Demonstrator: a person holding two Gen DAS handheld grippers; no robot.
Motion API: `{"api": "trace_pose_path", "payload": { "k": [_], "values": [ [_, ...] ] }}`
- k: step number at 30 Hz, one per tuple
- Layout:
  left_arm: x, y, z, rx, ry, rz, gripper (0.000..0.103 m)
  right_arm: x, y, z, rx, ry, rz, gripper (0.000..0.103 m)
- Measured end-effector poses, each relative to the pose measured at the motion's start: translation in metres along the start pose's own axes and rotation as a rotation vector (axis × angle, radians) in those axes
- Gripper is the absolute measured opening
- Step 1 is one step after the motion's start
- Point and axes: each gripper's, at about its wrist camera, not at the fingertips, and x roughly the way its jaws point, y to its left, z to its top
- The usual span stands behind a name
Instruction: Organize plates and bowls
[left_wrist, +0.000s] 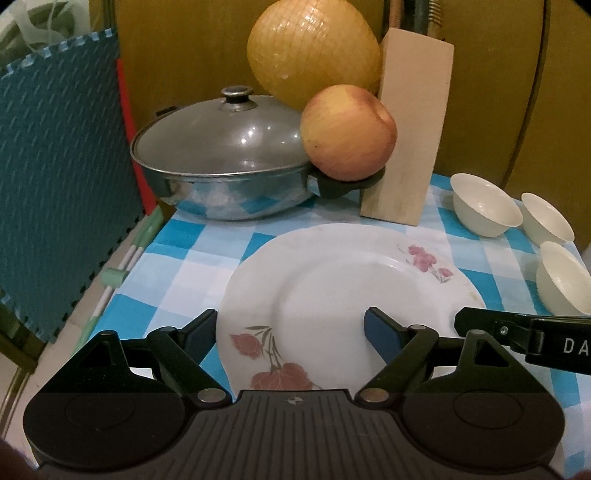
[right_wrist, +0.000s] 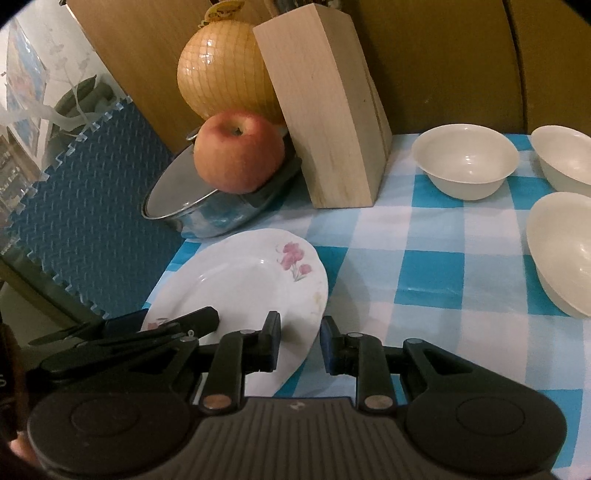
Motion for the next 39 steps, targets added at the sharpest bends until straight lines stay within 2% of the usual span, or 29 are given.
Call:
{"api": "trace_pose_path", "payload": {
  "k": [23,39],
  "values": [
    [-0.042,-0.037,-0.028,0.08,-0.021,-0.04,0.088,-0.061,-0.014,-0.036,0.021,-0.008,-0.029,0.019],
    [-0.059,-0.068,-0.063,0.169,0.015,-0.06,0.089,-0.092,-0.027,-0.078,0.057,0.033,-0.075,0.019]
  ]
}}
